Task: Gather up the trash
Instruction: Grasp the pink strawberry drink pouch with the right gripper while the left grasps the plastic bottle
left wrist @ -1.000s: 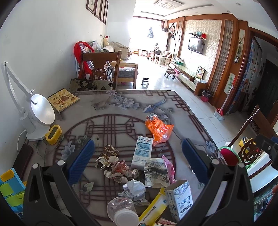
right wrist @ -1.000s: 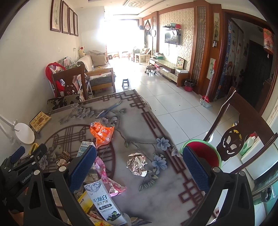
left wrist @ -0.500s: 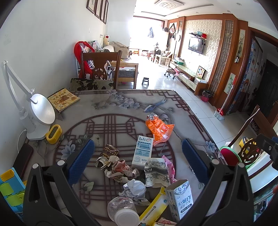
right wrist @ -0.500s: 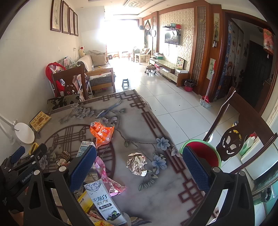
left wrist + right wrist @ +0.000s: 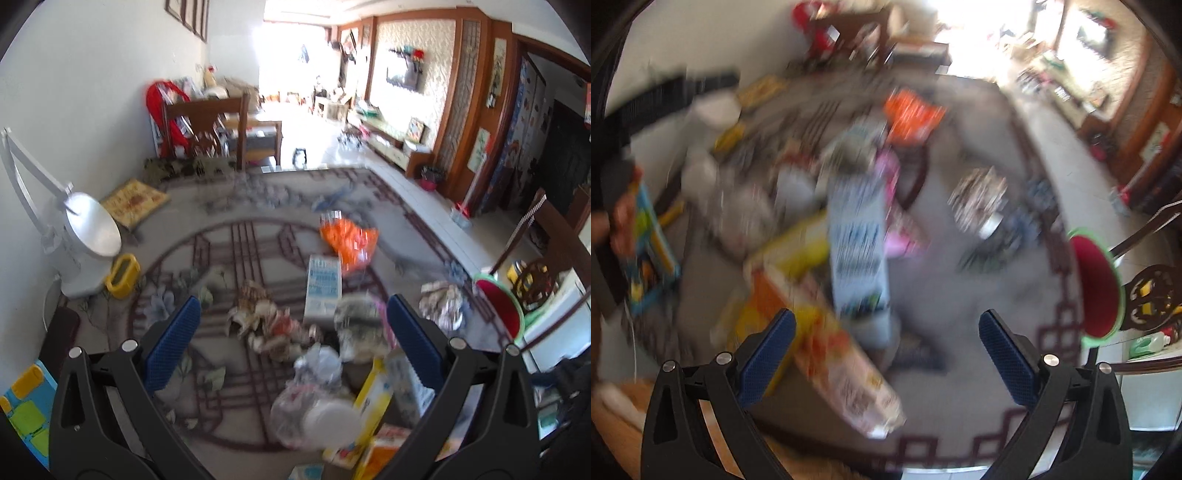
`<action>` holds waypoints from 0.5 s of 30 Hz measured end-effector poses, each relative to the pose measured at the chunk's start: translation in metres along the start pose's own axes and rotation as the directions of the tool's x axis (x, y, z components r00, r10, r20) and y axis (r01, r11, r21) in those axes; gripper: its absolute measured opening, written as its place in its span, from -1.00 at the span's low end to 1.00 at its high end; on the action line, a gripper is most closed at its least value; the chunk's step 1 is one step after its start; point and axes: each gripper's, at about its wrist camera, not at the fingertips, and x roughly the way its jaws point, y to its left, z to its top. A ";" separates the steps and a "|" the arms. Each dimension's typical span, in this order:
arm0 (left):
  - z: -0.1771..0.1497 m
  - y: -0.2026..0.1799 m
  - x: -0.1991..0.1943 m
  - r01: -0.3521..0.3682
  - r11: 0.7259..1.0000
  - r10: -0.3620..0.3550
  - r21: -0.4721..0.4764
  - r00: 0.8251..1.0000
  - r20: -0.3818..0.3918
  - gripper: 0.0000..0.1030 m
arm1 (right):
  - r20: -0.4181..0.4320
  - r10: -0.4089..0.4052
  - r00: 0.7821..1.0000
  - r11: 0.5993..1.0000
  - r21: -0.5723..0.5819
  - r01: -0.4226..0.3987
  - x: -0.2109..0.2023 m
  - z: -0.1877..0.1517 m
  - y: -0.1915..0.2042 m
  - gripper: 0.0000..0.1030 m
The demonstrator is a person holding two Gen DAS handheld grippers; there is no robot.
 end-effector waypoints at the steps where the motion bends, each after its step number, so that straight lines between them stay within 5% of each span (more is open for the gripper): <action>1: -0.005 0.002 0.004 0.015 1.000 -0.015 -0.002 0.999 -0.030 0.93 | -0.037 0.026 0.999 1.000 0.003 -0.026 0.010 -0.006 0.000 0.84; 4: -0.015 0.010 0.017 0.078 0.996 -0.081 -0.031 0.990 -0.113 0.92 | -0.120 0.107 0.987 0.994 0.033 -0.104 0.036 -0.016 -0.002 0.70; 7: -0.025 0.019 0.032 0.101 0.991 -0.117 -0.093 0.975 -0.186 0.89 | -0.181 0.151 0.972 0.988 0.053 -0.144 0.057 -0.019 -0.002 0.06; 8: -0.027 0.020 0.037 0.107 0.988 -0.128 -0.107 0.969 -0.212 0.85 | -0.194 0.181 0.964 0.983 0.064 -0.172 0.062 -0.022 -0.002 0.03; 15: -0.047 0.010 0.045 0.146 0.988 -0.155 -0.055 0.939 -0.306 0.78 | -0.087 0.209 0.974 0.975 0.087 -0.202 0.029 -0.011 -0.008 -0.32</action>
